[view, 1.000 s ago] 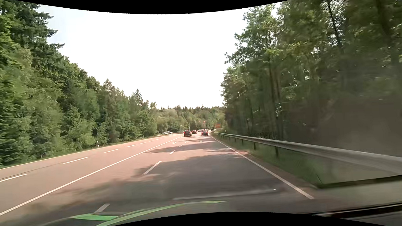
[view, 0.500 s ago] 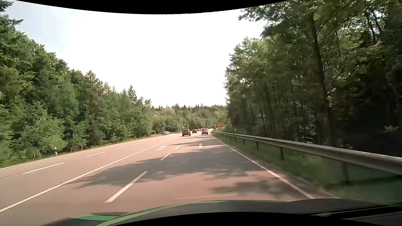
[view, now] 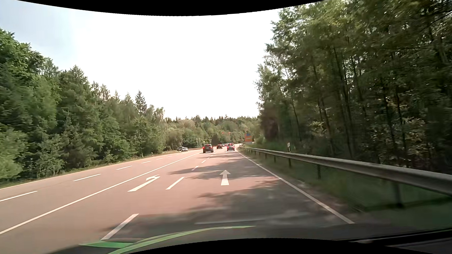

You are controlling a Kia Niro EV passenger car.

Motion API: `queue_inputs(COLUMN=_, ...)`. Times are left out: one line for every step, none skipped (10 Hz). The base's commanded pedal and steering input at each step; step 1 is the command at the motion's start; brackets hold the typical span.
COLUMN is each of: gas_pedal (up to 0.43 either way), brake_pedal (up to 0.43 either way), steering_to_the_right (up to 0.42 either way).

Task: Follow the waypoints while adhering to traffic rules and regulations

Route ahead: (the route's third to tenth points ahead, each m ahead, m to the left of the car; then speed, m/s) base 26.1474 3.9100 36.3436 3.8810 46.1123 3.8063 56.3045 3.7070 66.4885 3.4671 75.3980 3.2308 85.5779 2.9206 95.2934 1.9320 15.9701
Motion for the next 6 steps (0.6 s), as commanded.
queue_inputs(gas_pedal=0.0, brake_pedal=0.195, steering_to_the_right=-0.001)
queue_inputs(gas_pedal=0.0, brake_pedal=0.189, steering_to_the_right=-0.001)
queue_inputs(gas_pedal=0.0, brake_pedal=0.189, steering_to_the_right=-0.002)
queue_inputs(gas_pedal=0.0, brake_pedal=0.189, steering_to_the_right=-0.002)
queue_inputs(gas_pedal=0.0, brake_pedal=0.189, steering_to_the_right=-0.002)
queue_inputs(gas_pedal=0.0, brake_pedal=0.183, steering_to_the_right=-0.002)
